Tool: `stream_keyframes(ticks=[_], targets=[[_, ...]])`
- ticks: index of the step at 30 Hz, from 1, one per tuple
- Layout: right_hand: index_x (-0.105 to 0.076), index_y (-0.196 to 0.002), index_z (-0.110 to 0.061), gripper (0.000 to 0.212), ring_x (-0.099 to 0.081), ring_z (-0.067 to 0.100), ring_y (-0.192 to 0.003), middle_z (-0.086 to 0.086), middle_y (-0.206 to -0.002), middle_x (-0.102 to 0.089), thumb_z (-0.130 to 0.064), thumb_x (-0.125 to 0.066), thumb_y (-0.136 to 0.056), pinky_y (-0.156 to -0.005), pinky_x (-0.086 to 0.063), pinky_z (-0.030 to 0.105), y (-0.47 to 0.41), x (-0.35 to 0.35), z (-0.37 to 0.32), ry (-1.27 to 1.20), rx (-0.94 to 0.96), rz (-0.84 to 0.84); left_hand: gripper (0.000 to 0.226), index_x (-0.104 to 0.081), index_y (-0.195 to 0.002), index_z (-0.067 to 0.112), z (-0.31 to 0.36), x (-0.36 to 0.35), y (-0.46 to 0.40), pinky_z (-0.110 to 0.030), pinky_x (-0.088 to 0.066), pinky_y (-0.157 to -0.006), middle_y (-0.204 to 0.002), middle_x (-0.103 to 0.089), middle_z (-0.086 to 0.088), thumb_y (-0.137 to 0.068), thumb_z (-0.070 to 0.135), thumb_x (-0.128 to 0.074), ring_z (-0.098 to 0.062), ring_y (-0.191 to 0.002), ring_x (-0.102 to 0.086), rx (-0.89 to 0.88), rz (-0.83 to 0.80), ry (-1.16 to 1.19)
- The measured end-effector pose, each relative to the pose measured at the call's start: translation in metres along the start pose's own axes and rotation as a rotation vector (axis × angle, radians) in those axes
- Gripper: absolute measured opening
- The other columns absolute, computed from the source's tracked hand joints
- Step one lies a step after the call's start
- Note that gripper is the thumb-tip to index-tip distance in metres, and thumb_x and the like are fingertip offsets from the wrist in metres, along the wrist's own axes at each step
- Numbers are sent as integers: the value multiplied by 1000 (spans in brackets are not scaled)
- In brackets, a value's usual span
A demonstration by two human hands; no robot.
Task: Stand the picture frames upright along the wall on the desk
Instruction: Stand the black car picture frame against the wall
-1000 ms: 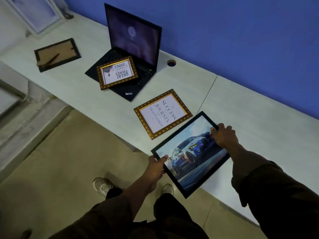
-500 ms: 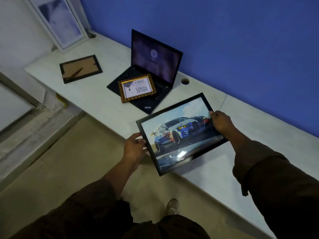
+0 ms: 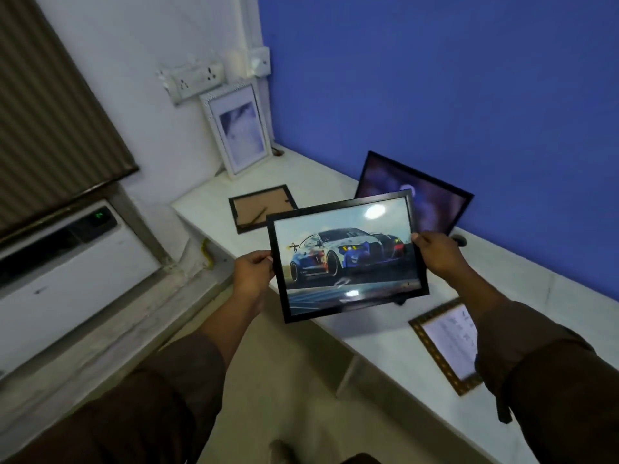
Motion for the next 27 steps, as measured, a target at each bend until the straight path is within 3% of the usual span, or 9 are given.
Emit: stream_keyframes(ticks=[3,7,10,12,14,17,23,25,27], targets=[[-72,-109,-5,41,-65,43,-105,25,-111,-72,-37,-47,-103,-93,-51,45,-20,-10,-48,-7,29,23,30,-72,-96,11,38,26,-29,-28,-60,-78,-99,-75,-13,-97,-6,-47,-26,-91,-72,-52,-19,-29],[-69,-89,-3,33,-67,41,-94,21,-87,-70,-31,-55,-100,-75,-47,36,-51,-15,-100,12,60,65,40,-74,-104,23,73,47,-75,-33,-56,-88,-102,-76,-3,-97,-4,-45,-24,-97,-71,-102,-4,-111],[-70,-85,-8,25,-68,38,-92,10,-76,-66,-29,-60,-96,-71,-44,32,-83,-21,-135,36,66,105,51,-62,-127,27,102,47,-100,-20,-54,-63,-107,-73,-4,-97,-9,-41,-13,-87,-68,-108,-88,-125],[-64,-77,-11,25,-68,39,-95,17,-84,-73,-29,-62,-95,-72,-47,34,-102,-25,-154,79,76,100,62,-54,-132,34,118,46,-121,-12,-50,-47,-104,-72,-5,-95,-13,-39,-13,-82,-66,-120,-134,-142],[-64,-80,-11,23,-67,41,-100,22,-96,-74,-29,-62,-94,-77,-51,38,-133,-32,-169,87,84,106,70,-47,-145,32,134,46,-158,-11,-46,-43,-101,-72,-7,-94,-15,-39,-15,-77,-65,-143,-137,-163],[-67,-104,-8,21,-65,40,-102,20,-105,-72,-26,-62,-94,-79,-52,39,-174,-39,-185,27,103,116,72,-45,-147,30,159,36,-204,-11,-44,-41,-105,-71,-10,-92,-17,-39,-20,-81,-66,-187,-174,-167],[-52,-131,-9,42,-65,38,-101,20,-112,-68,-30,-60,-96,-77,-51,36,-250,-41,-213,-96,63,134,63,-66,-105,56,186,3,-290,-31,-58,-74,-110,-75,-2,-93,-5,-54,-25,-103,-71,-248,-210,-82],[-52,-132,-10,42,-67,36,-98,19,-110,-70,-31,-60,-96,-75,-51,34,-275,-39,-218,-148,18,148,65,-65,-114,52,187,-7,-326,-26,-58,-78,-114,-75,-1,-95,-8,-49,-23,-109,-70,-238,-205,-72],[-55,-128,-10,38,-66,33,-99,15,-109,-69,-28,-61,-96,-74,-46,31,-290,-38,-221,-172,-10,142,62,-63,-130,40,187,-14,-355,-31,-57,-88,-120,-73,-2,-94,-9,-49,-25,-115,-67,-230,-216,-72]])
Point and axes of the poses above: each hand's wrist, its own y-axis away from the middle knuckle, its own x-axis out of the back of the hand, z = x × y, the point moved 3 cm from there along -y, towards the middle knuckle
